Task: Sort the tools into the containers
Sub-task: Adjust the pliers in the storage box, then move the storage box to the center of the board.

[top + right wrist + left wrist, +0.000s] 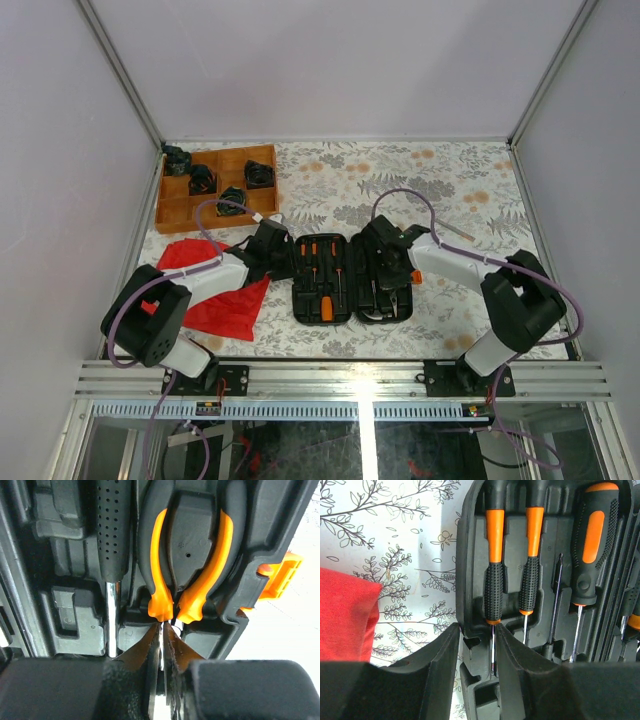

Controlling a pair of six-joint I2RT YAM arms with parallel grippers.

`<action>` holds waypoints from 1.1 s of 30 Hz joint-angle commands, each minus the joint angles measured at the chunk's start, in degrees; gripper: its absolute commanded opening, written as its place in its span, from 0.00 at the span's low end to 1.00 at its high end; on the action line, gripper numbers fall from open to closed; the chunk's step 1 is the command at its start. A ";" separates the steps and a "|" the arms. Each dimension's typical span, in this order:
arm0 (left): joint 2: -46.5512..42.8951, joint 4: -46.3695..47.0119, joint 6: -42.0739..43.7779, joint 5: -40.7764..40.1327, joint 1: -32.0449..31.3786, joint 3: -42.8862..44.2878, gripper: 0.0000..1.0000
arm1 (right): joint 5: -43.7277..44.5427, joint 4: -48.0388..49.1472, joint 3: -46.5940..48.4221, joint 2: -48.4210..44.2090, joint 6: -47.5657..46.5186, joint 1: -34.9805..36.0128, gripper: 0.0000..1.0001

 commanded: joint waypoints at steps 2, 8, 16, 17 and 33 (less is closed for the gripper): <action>-0.81 -0.60 -0.31 -0.49 -0.94 -0.12 0.33 | -1.82 9.64 -5.17 -3.14 -0.34 0.68 0.18; -1.48 -0.51 -1.10 0.01 -0.95 -1.41 0.33 | 6.95 9.34 -2.15 -16.12 -0.46 0.40 0.33; -4.10 -0.03 -2.09 1.21 -0.97 -3.95 0.34 | 10.50 4.74 -8.49 -24.15 6.50 -4.06 0.43; -4.20 0.07 -2.26 1.45 -1.07 -4.26 0.34 | 9.31 4.48 -9.81 -25.50 7.32 -4.14 0.44; -6.43 0.37 -3.14 2.29 -1.74 -6.37 0.34 | 1.66 14.03 -19.28 -23.57 8.17 -6.71 0.23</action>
